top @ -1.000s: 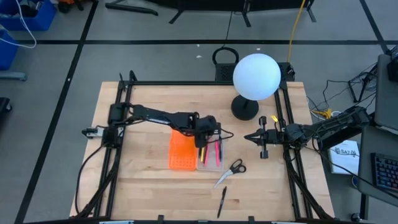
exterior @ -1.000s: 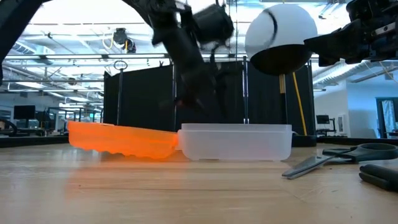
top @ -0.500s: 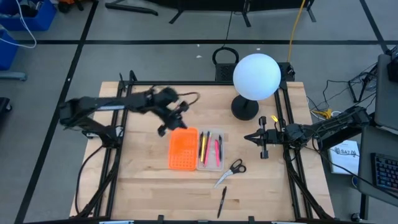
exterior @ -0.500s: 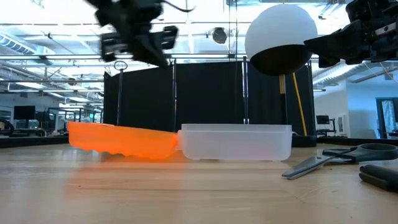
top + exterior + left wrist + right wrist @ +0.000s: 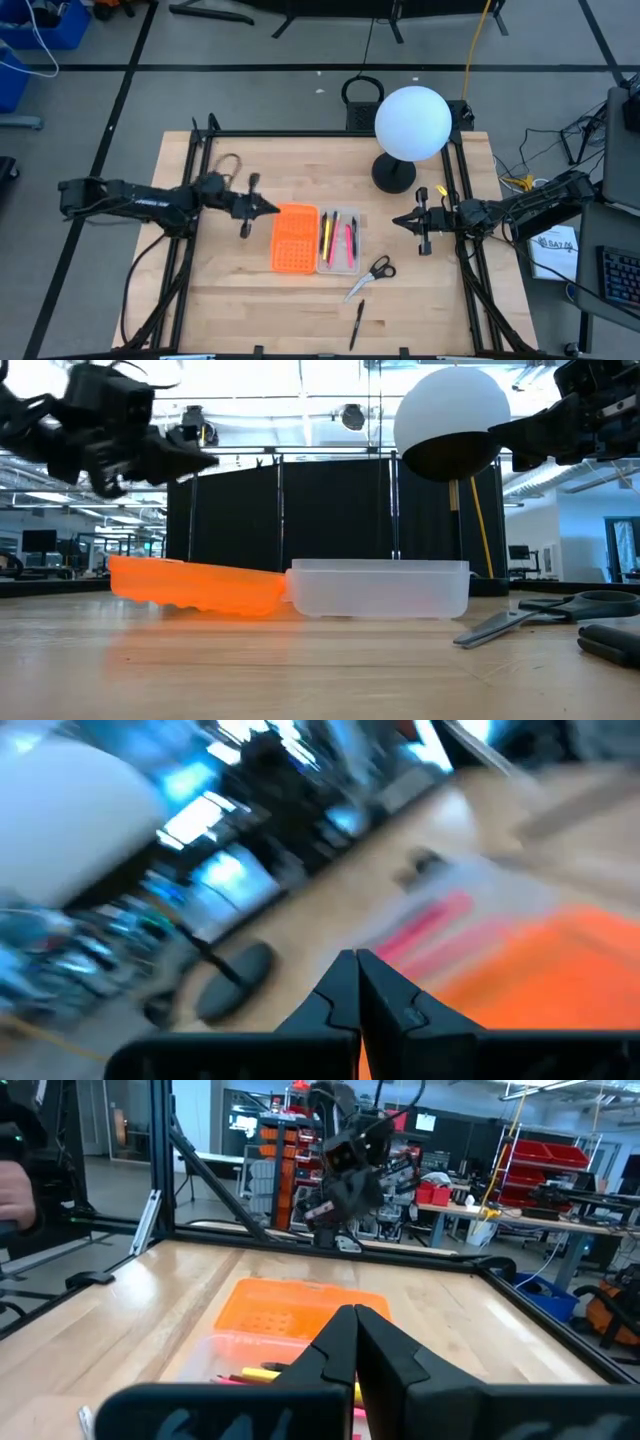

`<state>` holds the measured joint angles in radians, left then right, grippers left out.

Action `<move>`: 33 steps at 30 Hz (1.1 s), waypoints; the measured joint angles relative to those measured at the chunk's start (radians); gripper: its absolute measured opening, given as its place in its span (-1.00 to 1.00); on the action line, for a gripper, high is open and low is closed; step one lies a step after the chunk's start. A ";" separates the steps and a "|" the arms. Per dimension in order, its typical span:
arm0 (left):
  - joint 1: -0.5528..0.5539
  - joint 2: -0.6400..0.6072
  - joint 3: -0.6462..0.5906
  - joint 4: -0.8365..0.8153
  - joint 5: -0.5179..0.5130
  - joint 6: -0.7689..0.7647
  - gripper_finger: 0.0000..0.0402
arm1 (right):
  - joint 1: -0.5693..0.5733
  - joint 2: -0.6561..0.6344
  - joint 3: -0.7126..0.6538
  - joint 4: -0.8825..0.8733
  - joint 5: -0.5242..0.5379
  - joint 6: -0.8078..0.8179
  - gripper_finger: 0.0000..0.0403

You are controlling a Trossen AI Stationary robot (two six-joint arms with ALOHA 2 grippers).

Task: Pick & place school supplies into a supply box
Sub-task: Put the black pen into the orange supply box

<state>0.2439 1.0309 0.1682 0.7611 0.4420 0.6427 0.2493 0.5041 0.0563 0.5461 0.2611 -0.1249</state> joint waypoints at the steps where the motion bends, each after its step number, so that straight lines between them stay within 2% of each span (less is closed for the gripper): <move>1: 0.006 0.001 -0.024 0.077 -0.003 -0.049 -0.99 | -0.001 0.001 0.000 0.002 0.001 0.001 -1.00; 4: 0.023 0.002 -0.065 0.148 -0.041 -0.210 -0.99 | -0.001 0.003 0.000 0.004 0.000 0.007 -1.00; 6: 0.033 0.002 -0.083 0.130 -0.078 -0.237 -0.99 | -0.001 0.003 0.000 0.003 0.000 -0.001 -1.00; 9: 0.036 0.003 -0.111 0.132 -0.076 -0.246 -0.99 | -0.001 0.003 0.000 -0.006 -0.001 -0.018 -1.00; 13: 0.012 0.004 -0.159 0.239 -0.075 -0.319 -1.00 | -0.001 0.003 0.000 -0.003 -0.001 0.004 -1.00; 19: -0.024 0.000 -0.159 0.241 -0.099 -0.367 -1.00 | -0.001 0.011 0.000 -0.004 -0.001 0.062 -1.00; 27: -0.027 0.000 -0.158 0.250 -0.231 -0.556 -0.88 | -0.001 0.026 0.000 0.019 -0.002 0.132 -1.00; 33: -0.027 0.000 -0.104 0.263 -0.232 -0.568 -0.88 | -0.001 0.027 0.000 0.138 0.004 0.104 -1.00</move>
<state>0.2169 1.0313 0.0641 1.0244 0.2099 0.0743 0.2485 0.5312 0.0562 0.6843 0.2647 -0.0213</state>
